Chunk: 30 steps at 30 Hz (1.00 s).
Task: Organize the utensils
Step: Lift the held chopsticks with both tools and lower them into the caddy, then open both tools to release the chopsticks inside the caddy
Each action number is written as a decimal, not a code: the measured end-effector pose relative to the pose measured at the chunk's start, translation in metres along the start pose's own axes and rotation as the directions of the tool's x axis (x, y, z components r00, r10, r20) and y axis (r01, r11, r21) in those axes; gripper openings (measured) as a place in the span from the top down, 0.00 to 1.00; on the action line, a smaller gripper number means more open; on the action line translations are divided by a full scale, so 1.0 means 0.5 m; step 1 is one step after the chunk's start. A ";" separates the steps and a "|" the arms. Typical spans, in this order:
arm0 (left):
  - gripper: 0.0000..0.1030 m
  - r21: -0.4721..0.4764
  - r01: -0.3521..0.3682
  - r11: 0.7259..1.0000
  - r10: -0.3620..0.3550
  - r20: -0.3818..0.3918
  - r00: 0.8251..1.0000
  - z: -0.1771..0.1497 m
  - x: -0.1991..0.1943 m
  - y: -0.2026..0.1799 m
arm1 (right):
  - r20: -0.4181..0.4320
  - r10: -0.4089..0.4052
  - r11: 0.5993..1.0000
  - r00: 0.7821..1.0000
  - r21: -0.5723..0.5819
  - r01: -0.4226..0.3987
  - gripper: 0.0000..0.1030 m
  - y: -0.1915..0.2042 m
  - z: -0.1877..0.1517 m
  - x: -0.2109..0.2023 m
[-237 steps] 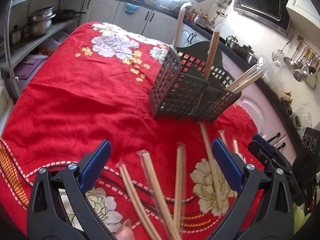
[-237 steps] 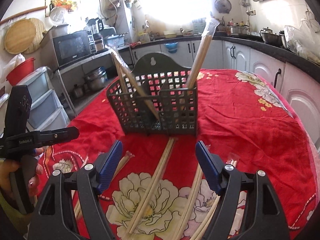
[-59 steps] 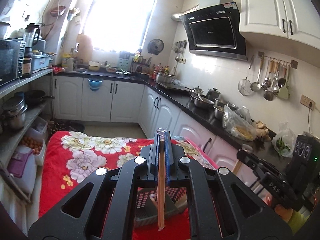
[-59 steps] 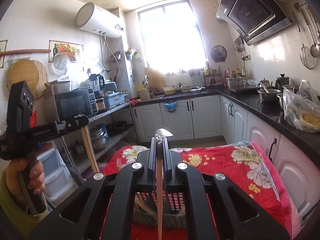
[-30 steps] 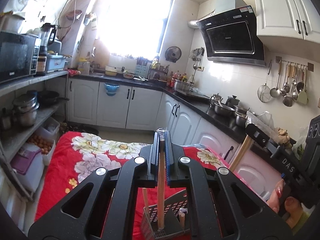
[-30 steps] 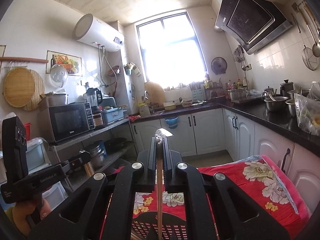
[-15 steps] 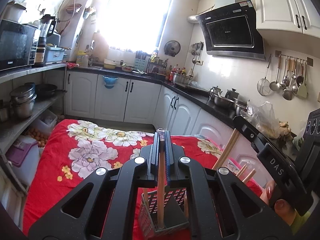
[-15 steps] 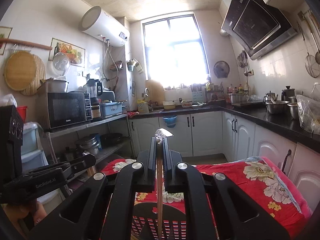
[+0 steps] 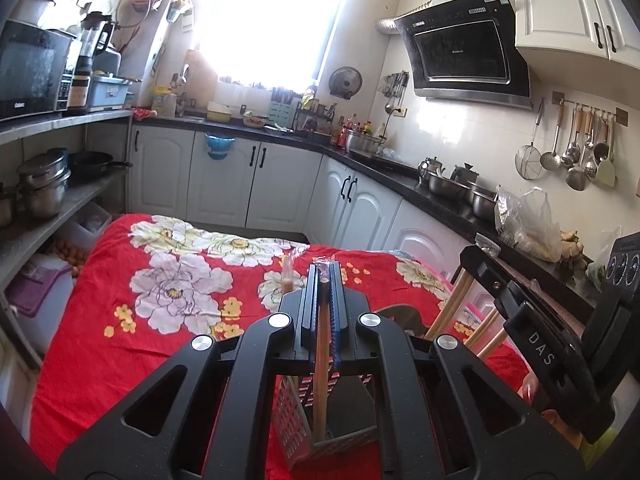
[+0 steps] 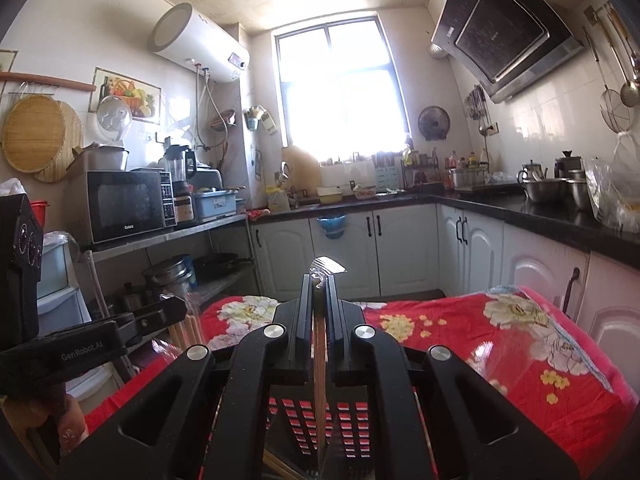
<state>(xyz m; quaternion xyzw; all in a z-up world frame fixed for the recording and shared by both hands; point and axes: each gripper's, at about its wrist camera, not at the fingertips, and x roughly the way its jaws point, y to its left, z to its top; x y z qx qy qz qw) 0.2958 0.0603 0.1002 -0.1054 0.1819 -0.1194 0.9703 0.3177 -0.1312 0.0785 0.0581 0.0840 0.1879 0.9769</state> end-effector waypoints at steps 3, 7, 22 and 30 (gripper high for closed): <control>0.98 -0.005 0.000 1.000 -0.001 -0.001 1.000 -0.007 -0.001 0.004 | -0.014 -0.004 1.000 1.000 0.022 0.005 0.94 -0.006 -0.005 0.001; 0.98 -0.016 -0.003 1.000 0.003 -0.003 1.000 -0.012 -0.003 0.013 | -0.034 -0.004 0.999 0.999 0.032 0.005 0.94 -0.011 -0.011 -0.003; 0.97 -0.058 -0.005 0.998 0.004 -0.028 1.000 -0.026 -0.015 0.033 | -0.166 0.004 0.997 0.986 0.078 0.009 0.84 -0.015 -0.033 -0.034; 0.86 -0.086 -0.010 0.996 0.005 -0.057 0.998 -0.039 -0.019 0.042 | -0.226 0.003 0.995 0.974 0.097 0.019 0.68 -0.017 -0.049 -0.051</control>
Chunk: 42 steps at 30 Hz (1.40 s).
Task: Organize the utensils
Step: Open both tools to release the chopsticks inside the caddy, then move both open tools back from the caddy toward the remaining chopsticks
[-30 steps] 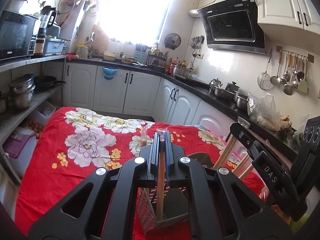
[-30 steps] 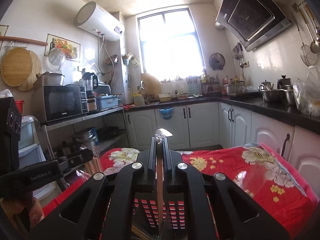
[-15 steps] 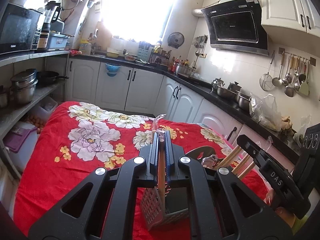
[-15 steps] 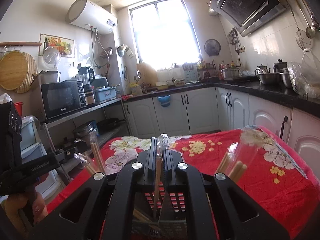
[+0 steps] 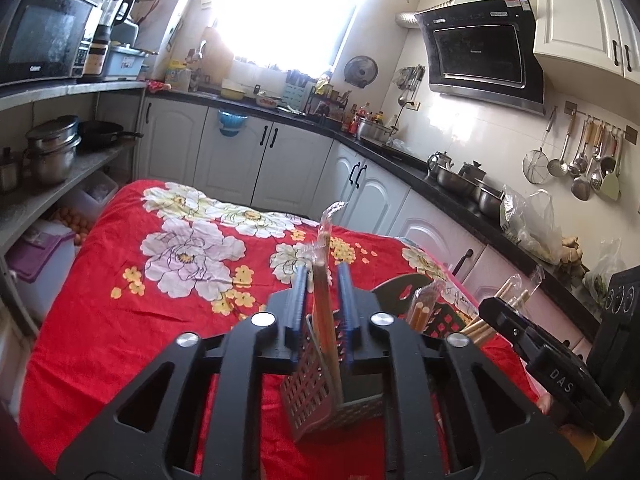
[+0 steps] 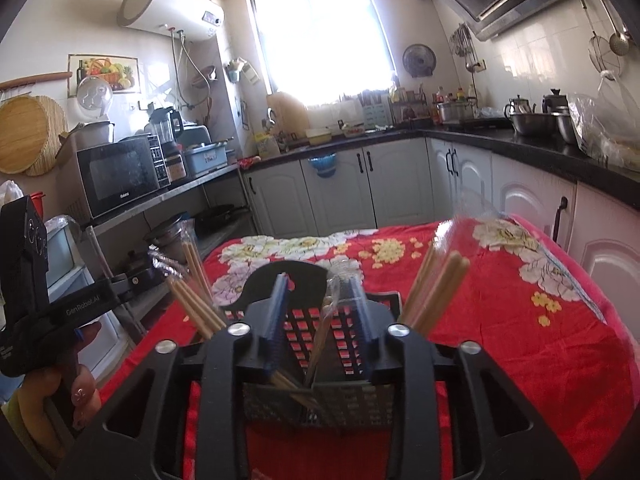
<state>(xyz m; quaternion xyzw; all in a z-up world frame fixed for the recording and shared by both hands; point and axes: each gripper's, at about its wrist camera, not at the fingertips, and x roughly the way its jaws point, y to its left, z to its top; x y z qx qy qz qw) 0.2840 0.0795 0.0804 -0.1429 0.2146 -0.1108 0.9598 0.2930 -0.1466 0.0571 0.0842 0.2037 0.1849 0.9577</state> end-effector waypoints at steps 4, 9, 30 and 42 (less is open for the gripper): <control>0.80 -0.022 -0.002 1.000 0.001 -0.015 1.000 -0.005 -0.006 0.005 | -0.012 0.007 1.000 1.000 0.005 -0.007 0.63 0.001 -0.004 -0.008; 0.70 -0.046 0.005 0.999 -0.006 -0.025 1.000 -0.009 -0.017 0.011 | -0.019 0.008 1.000 1.000 0.000 -0.008 0.58 0.003 -0.010 -0.020; 0.13 -0.095 0.043 0.995 -0.047 -0.037 0.998 -0.033 -0.086 0.007 | -0.051 0.002 1.000 0.999 -0.015 -0.003 0.46 -0.003 -0.024 -0.069; 0.10 -0.105 0.048 0.993 -0.054 -0.056 0.997 -0.064 -0.118 0.003 | -0.086 0.014 0.999 0.996 -0.034 -0.017 0.33 0.004 -0.039 -0.099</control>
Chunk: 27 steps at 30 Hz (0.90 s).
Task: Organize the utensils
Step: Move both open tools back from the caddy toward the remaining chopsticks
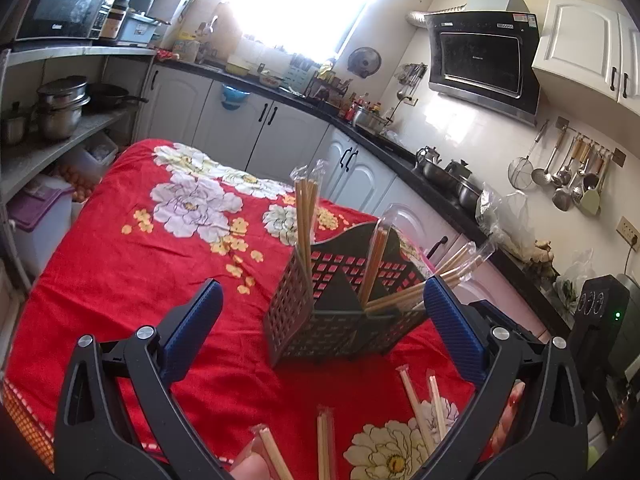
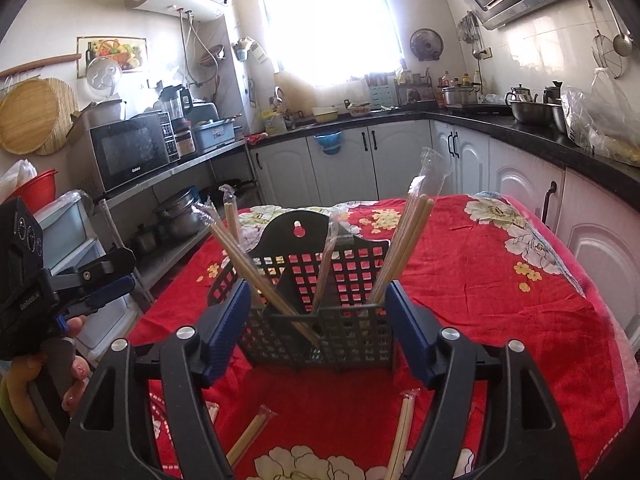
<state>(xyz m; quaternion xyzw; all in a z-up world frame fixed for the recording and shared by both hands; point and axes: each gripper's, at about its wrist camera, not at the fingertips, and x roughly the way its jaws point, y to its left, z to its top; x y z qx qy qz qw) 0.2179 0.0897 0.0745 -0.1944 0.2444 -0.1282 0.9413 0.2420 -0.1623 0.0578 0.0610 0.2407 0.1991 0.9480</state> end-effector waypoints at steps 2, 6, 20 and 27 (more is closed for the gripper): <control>0.10 -0.003 -0.002 1.000 0.002 -0.010 1.000 -0.007 -0.001 0.003 | -0.010 0.001 1.000 1.000 -0.003 -0.001 0.33 0.002 -0.004 -0.002; 0.10 -0.011 -0.004 1.000 0.003 -0.033 0.999 -0.022 -0.004 0.007 | -0.027 0.000 1.000 1.000 -0.009 0.000 0.33 0.000 -0.016 -0.008; 0.10 -0.006 0.002 1.000 -0.003 -0.108 0.994 -0.077 -0.001 0.001 | -0.094 -0.007 1.000 0.996 -0.028 0.004 0.33 -0.001 -0.066 -0.028; 0.10 -0.002 0.006 1.000 -0.006 -0.146 0.989 -0.106 0.004 -0.006 | -0.133 -0.010 0.999 0.991 -0.032 0.006 0.33 -0.001 -0.098 -0.041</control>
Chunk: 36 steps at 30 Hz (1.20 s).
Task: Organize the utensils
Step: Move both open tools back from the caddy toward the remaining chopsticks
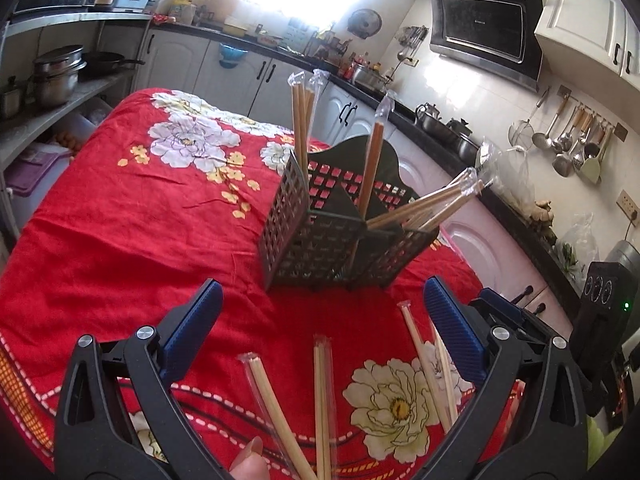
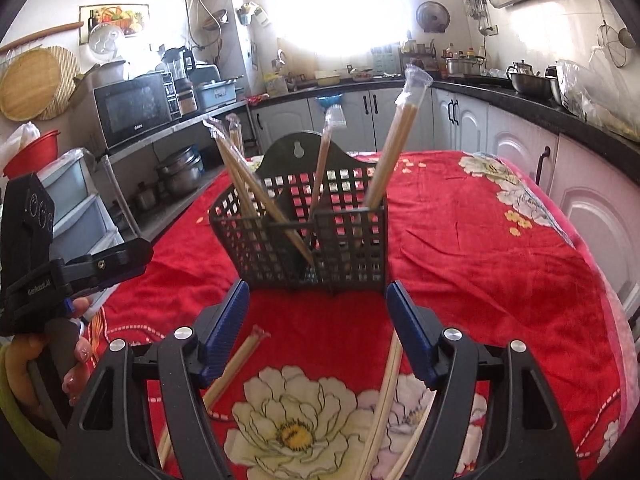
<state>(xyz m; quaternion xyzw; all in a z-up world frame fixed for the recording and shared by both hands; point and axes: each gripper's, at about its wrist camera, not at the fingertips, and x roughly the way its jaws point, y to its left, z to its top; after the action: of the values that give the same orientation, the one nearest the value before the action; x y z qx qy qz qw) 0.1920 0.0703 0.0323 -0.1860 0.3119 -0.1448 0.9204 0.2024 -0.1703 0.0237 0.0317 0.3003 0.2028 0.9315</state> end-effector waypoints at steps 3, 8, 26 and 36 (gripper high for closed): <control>0.10 -0.001 0.003 1.000 -0.003 -0.007 1.000 -0.006 0.000 0.000 | -0.013 -0.001 1.000 1.000 -0.005 0.001 0.33 0.000 -0.011 -0.003; 0.10 -0.003 -0.004 1.000 0.004 -0.023 1.000 -0.018 0.003 0.002 | -0.037 -0.004 1.000 0.999 -0.006 0.004 0.33 -0.005 -0.029 -0.004; 0.10 -0.014 -0.038 0.999 0.036 -0.149 0.988 -0.096 0.034 0.021 | -0.119 -0.005 1.000 0.993 -0.001 0.005 0.33 -0.020 -0.070 0.020; 0.10 -0.023 -0.049 0.999 0.043 -0.221 0.974 -0.133 0.059 0.029 | -0.160 -0.008 1.000 0.987 0.000 0.008 0.33 -0.025 -0.083 0.037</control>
<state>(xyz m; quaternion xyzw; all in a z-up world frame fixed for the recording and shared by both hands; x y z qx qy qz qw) 0.1747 0.0550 -0.0383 -0.1748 0.4182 -0.1386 0.8805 0.1969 -0.1771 -0.0230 0.0146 0.3745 0.2009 0.9051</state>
